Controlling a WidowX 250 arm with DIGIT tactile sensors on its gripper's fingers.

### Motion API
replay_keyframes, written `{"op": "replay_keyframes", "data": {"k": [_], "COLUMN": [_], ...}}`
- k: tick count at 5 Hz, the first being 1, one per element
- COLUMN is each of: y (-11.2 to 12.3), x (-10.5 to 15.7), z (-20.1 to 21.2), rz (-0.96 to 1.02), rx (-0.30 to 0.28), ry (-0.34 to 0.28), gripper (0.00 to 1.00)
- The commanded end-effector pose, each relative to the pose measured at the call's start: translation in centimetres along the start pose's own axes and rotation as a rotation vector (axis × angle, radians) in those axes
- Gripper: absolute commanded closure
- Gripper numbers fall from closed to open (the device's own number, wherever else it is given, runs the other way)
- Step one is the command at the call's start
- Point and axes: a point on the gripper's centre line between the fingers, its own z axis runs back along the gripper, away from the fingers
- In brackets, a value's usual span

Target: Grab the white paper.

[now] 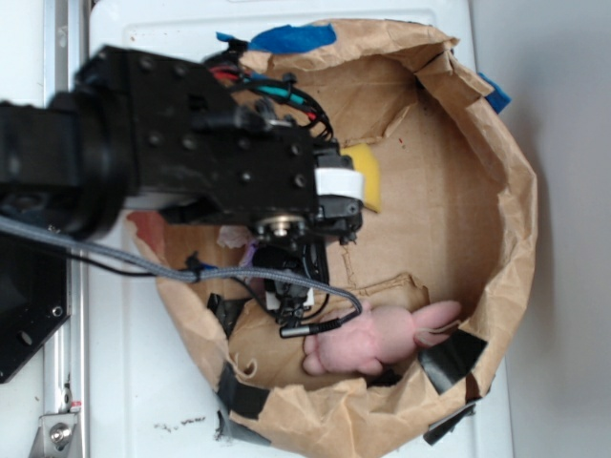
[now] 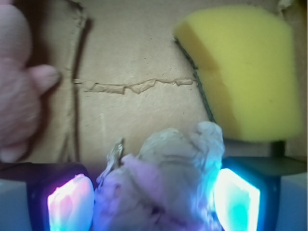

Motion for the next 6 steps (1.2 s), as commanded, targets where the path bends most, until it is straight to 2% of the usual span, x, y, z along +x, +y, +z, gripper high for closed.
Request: {"op": "replay_keyframes", "data": {"k": [1, 2, 3, 4, 5, 6], "y": [0.1, 0.4, 0.7, 1.4, 2.4, 2.5], "x": [0.0, 0.3, 0.9, 1.5, 2.5, 2.7], "z": [1.0, 1.1, 2.5, 5.7, 10.7, 13.9], "rz": [-0.009, 0.001, 0.019, 0.057, 0.117, 0.124], "rx": [-0.004, -0.01, -0.039, -0.044, -0.011, 0.03], "ry": [-0.069, -0.069, -0.067, -0.095, -0.124, -0.126], "gripper": [1.0, 1.0, 1.0, 1.0, 1.0, 1.0]}}
